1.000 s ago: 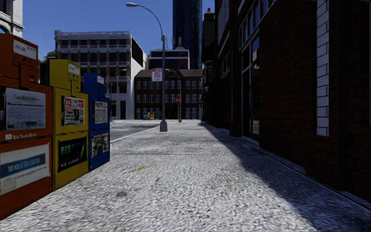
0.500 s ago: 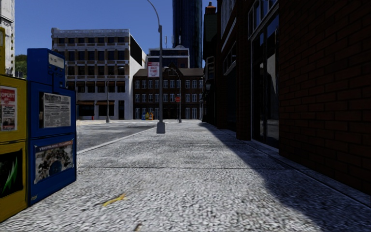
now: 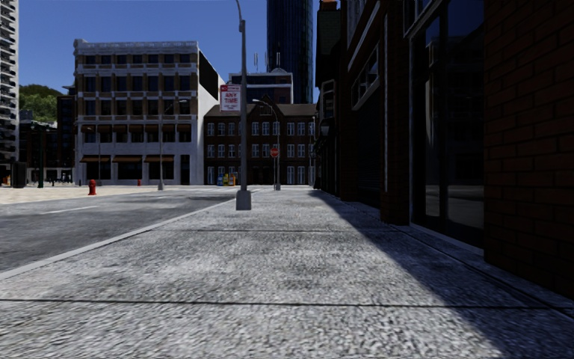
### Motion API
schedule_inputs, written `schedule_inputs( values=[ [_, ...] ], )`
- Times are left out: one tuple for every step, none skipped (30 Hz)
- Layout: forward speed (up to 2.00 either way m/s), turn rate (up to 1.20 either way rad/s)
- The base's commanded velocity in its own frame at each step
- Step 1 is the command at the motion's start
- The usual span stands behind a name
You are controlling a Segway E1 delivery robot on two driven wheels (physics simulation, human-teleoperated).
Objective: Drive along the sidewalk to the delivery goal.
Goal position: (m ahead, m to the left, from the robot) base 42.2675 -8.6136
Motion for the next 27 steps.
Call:
schedule_inputs(
  values=[
    [2.00, 0.00],
    [2.00, 0.00],
    [2.00, 0.00],
    [2.00, 0.00],
    [2.00, 0.00],
    [2.00, 0.00],
    [2.00, 0.00],
    [2.00, 0.00],
    [2.00, 0.00],
    [2.00, 0.00],
    [2.00, 0.00],
    [2.00, 0.00],
    [2.00, 0.00],
    [2.00, 0.00],
    [2.00, 0.00],
    [2.00, 0.00],
    [2.00, 0.00],
    [2.00, 0.00],
    [2.00, 0.00],
    [2.00, 0.00],
    [2.00, 0.00],
    [2.00, 0.00],
    [2.00, 0.00],
    [2.00, 0.00],
    [2.00, 0.00],
    [2.00, 0.00],
    [2.00, 0.00]
  ],
)
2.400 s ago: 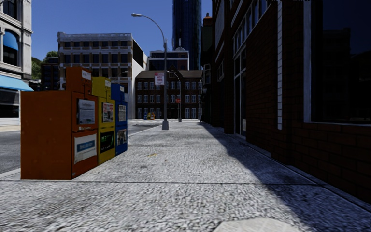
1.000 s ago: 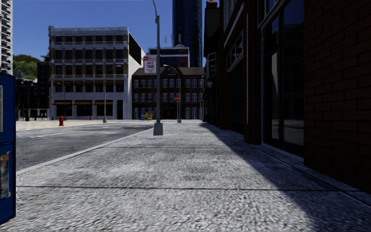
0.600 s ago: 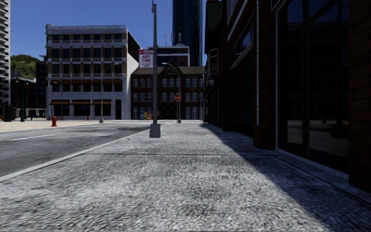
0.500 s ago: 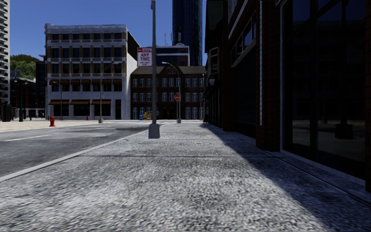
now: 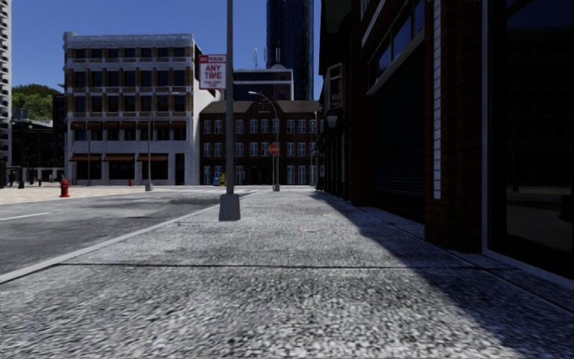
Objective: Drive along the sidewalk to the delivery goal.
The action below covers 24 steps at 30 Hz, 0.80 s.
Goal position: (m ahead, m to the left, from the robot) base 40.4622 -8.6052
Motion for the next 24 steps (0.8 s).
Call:
schedule_inputs(
  values=[
    [2.00, 0.00],
    [2.00, 0.00],
    [2.00, 0.00],
    [2.00, 0.00],
    [2.00, 0.00],
    [2.00, 0.00],
    [2.00, 0.00],
    [2.00, 0.00],
    [2.00, 0.00],
    [2.00, 0.00],
    [2.00, 0.00],
    [2.00, -0.05],
    [2.00, -0.10],
    [2.00, -0.11],
    [2.00, -0.11],
    [2.00, -0.12],
    [2.00, -0.12],
    [2.00, -0.12],
    [2.00, -0.12],
    [2.00, -0.12],
    [2.00, -0.12],
    [2.00, -0.12],
    [2.00, -0.12],
    [2.00, -0.12]
  ],
)
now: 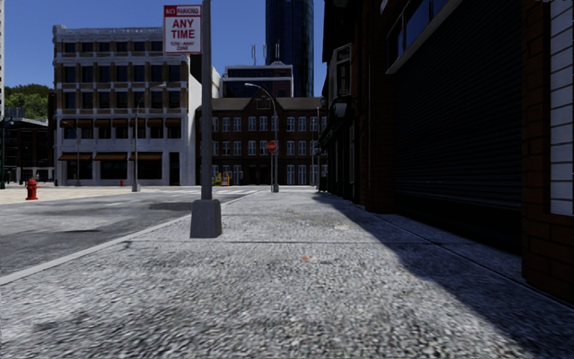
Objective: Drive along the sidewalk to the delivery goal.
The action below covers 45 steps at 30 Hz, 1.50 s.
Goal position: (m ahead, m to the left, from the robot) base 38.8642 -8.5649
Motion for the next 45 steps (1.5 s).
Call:
schedule_inputs(
  values=[
    [2.00, -0.12],
    [2.00, -0.12],
    [2.00, -0.12],
    [2.00, -0.09],
    [2.00, -0.09],
    [2.00, 0.00],
    [2.00, 0.00],
    [2.00, 0.00],
    [2.00, 0.00],
    [2.00, 0.00],
    [2.00, 0.00],
    [2.00, 0.00],
    [2.00, 0.00],
    [2.00, 0.00],
    [2.00, 0.00],
    [2.00, 0.00],
    [2.00, 0.00],
    [2.00, 0.00],
    [2.00, 0.00],
    [2.00, 0.00],
    [2.00, 0.00],
    [2.00, 0.00],
    [2.00, 0.00],
    [2.00, 0.00],
    [2.00, 0.00],
    [2.00, 0.00],
    [2.00, 0.00],
    [2.00, 0.00],
    [2.00, 0.00],
    [2.00, 0.00],
    [2.00, 0.00],
    [2.00, 0.00],
    [2.00, 0.00],
    [2.00, 0.00],
    [2.00, 0.00],
    [2.00, 0.00],
    [2.00, 0.00],
    [2.00, 0.00],
    [2.00, -0.04],
    [2.00, -0.06],
    [2.00, -0.07],
    [2.00, -0.07],
    [2.00, -0.07],
    [2.00, -0.08],
    [2.00, -0.15]
  ],
)
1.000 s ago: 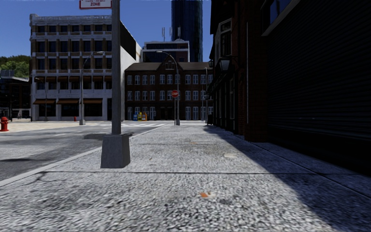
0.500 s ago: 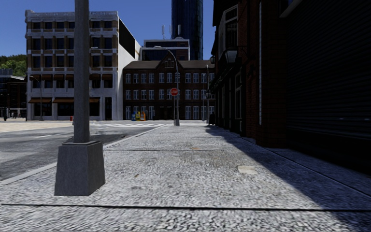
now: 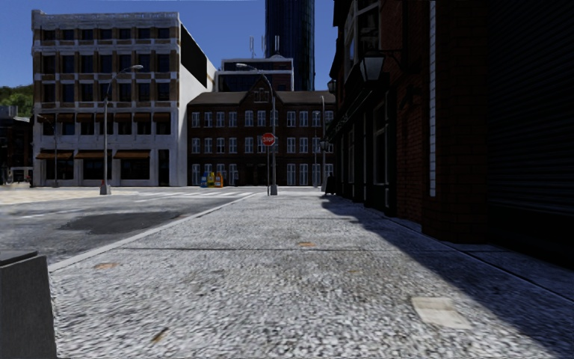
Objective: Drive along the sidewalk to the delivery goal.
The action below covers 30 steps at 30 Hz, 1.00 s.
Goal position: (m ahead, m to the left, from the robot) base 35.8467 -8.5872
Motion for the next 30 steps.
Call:
schedule_inputs(
  values=[
    [2.00, -0.22],
    [2.00, -0.22],
    [2.00, -0.24],
    [2.00, -0.25],
    [2.00, -0.25],
    [2.00, -0.25],
    [2.00, -0.25],
    [2.00, -0.25],
    [2.00, -0.19],
    [2.00, 0.00],
    [2.00, 0.00],
    [2.00, 0.00],
    [2.00, 0.00],
    [2.00, 0.00],
    [2.00, 0.00],
    [2.00, 0.00],
    [2.00, 0.00],
    [2.00, 0.00],
    [2.00, 0.00],
    [2.00, 0.00],
    [2.00, 0.00],
    [2.00, 0.00],
    [2.00, 0.00],
    [2.00, 0.00],
    [2.00, 0.00],
    [2.00, 0.00],
    [2.00, 0.00],
    [2.00, 0.00],
    [2.00, 0.00],
    [2.00, 0.00]
  ],
)
